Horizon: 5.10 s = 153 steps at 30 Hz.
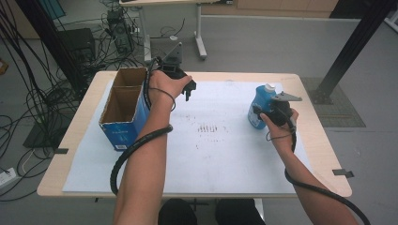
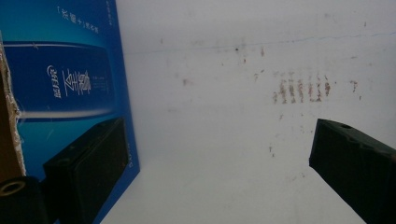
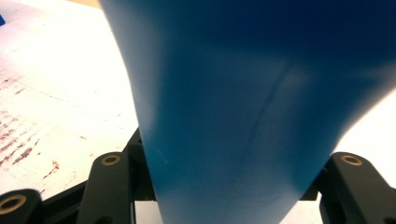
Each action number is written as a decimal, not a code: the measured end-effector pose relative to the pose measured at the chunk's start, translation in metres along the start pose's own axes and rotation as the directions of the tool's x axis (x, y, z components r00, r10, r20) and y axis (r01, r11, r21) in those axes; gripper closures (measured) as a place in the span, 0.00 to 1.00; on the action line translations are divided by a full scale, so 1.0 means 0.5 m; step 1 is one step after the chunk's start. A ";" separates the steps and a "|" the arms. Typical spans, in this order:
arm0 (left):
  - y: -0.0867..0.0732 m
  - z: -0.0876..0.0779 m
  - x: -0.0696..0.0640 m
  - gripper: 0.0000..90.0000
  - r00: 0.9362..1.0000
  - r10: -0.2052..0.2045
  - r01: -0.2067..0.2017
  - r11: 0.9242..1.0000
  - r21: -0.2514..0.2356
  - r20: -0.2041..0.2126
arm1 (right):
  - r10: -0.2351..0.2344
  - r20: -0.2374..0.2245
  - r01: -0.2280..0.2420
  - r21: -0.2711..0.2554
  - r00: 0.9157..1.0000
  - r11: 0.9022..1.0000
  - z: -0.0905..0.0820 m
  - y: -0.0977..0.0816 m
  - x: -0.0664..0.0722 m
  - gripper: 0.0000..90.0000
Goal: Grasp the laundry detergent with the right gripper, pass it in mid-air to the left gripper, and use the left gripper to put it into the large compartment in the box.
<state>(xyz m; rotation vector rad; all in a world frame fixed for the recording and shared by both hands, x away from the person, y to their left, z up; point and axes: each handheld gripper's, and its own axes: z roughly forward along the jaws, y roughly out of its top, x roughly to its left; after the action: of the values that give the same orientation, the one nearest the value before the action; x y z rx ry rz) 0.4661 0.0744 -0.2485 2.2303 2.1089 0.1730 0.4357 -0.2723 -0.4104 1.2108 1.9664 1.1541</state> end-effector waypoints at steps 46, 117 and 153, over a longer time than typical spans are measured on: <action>0.000 -0.010 -0.001 0.06 1.000 0.001 -0.001 1.000 -0.010 -0.009 | 0.003 -0.004 -0.003 -0.008 1.000 1.000 -0.001 -0.003 -0.001 0.47; -0.034 -0.068 -0.001 0.06 0.990 0.138 -0.136 0.988 -0.068 0.023 | -0.013 -0.059 0.015 0.036 0.998 0.999 -0.032 0.045 -0.005 0.48; -0.055 -0.233 -0.044 0.06 0.624 0.779 -0.777 0.608 -0.162 -0.065 | -0.306 -0.710 0.378 -0.060 0.635 0.924 0.022 0.265 0.193 0.48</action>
<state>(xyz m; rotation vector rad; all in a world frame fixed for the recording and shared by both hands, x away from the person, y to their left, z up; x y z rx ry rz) 0.4228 0.0509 -0.1372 2.8380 0.8864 0.3614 0.4581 -0.1520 -0.3009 0.3601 2.6907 1.4617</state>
